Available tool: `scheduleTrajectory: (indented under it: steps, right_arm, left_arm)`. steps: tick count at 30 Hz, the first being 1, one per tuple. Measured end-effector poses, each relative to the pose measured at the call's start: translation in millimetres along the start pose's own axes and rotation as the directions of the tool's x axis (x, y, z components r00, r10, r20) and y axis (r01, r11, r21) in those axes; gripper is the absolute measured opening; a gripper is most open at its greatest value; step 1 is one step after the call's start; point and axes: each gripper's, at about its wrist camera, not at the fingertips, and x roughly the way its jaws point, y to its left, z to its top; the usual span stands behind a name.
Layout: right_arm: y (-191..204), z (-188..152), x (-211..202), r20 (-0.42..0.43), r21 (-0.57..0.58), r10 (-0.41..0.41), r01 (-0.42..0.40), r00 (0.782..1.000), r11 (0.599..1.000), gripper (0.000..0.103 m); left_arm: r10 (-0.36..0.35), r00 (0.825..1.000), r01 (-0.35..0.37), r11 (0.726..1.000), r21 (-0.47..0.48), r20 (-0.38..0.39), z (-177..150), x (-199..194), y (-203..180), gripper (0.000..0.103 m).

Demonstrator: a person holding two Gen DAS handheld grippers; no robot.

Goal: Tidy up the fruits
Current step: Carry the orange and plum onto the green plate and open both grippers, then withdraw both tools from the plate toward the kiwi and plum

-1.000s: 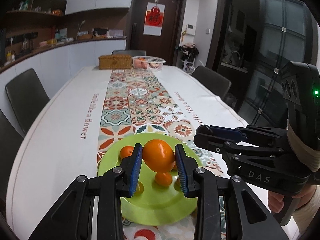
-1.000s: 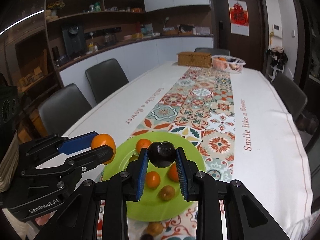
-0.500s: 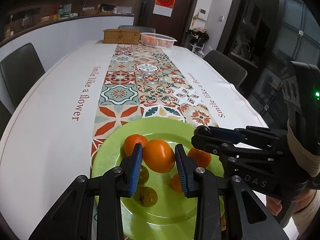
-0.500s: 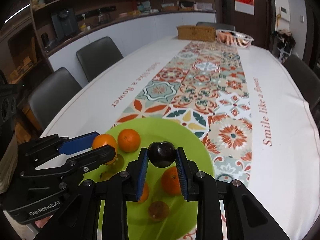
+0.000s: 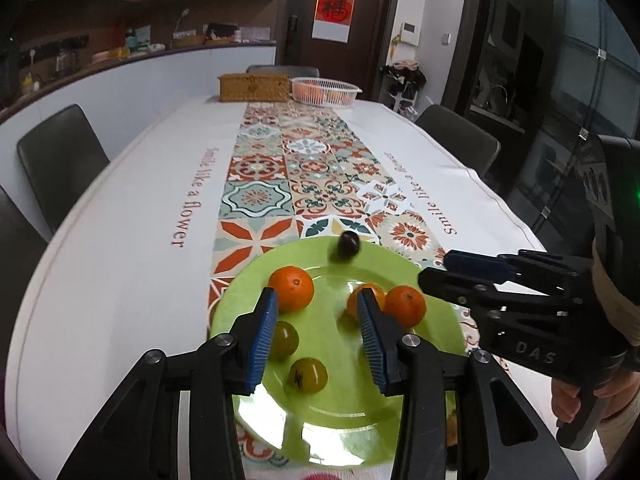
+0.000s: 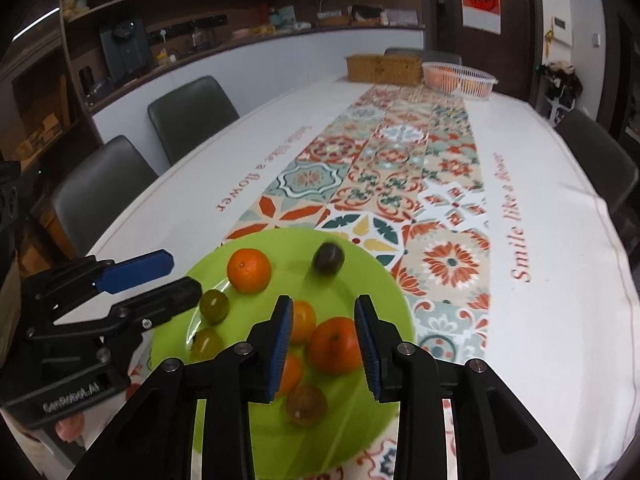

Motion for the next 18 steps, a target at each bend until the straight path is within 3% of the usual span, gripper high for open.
scheduleTrajectory:
  steps: [4, 18]
  right_arm:
    - [3.9, -7.5, -28.0, 0.051, -0.008, -0.012, 0.013, 0.999, 1.000, 0.039]
    - [31.5, -48.9, -106.8, 0.140, -0.041, -0.013, 0.019, 0.990, 0.999, 0.039]
  left_arm:
    - [0.040, 0.998, -0.041, 0.999, 0.031, 0.038, -5.8, -26.4, -11.0, 0.044]
    - [0.086, 0.990, -0.095, 0.993, 0.072, 0.113, -39.9, -103.6, -43.0, 0.055]
